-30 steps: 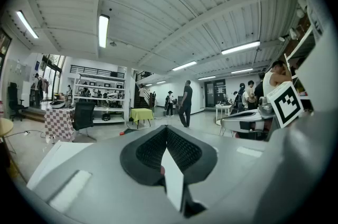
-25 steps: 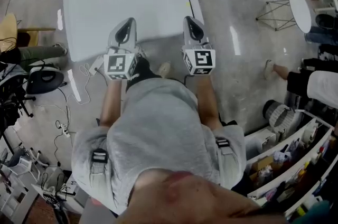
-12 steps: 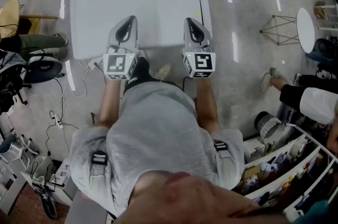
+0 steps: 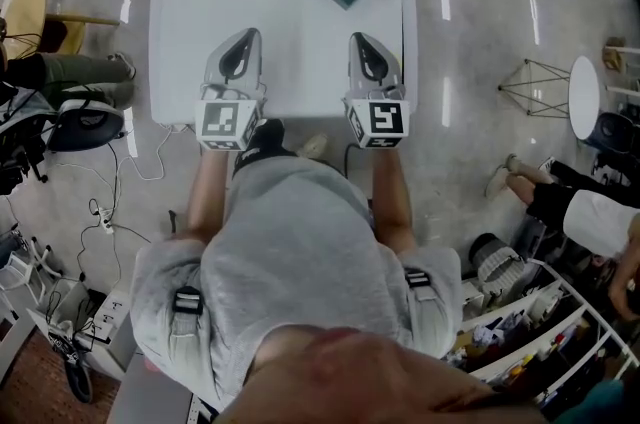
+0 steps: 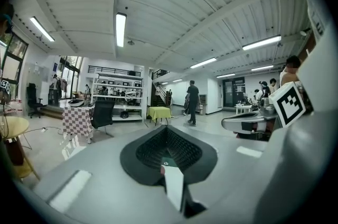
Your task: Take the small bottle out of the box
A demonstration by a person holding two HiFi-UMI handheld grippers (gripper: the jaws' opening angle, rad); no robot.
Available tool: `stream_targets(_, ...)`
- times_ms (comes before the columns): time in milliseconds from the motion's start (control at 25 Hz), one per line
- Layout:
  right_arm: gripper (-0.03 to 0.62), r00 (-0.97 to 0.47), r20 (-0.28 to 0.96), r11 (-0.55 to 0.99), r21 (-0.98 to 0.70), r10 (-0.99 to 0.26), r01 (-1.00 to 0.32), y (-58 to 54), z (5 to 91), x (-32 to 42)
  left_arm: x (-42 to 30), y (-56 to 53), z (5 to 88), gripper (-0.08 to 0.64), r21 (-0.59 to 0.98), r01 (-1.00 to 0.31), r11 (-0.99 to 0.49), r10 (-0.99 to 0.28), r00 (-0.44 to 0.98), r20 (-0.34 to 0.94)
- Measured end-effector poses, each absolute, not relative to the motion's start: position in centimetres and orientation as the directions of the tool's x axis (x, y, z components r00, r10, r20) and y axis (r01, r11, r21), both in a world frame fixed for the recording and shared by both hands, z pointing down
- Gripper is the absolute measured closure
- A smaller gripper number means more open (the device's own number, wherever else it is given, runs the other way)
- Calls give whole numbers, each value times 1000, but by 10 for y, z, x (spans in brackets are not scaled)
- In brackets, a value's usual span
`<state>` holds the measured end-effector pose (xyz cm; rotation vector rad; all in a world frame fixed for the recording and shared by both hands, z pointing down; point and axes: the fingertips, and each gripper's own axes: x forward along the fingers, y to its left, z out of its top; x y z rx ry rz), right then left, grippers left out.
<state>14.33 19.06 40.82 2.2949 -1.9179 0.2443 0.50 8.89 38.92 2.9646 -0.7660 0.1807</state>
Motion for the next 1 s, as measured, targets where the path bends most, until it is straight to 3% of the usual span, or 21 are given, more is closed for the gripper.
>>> stream_targets(520,589,135,277,-141,-4,-951,-990,78,429,137,11,-4,420,549,104,-484,-869,-463,869,174)
stream_targets(1000,589,194,354,-204,10,-915,-979,18,464,136,20,-61,463,549,184,-417,-890,-378,901,213)
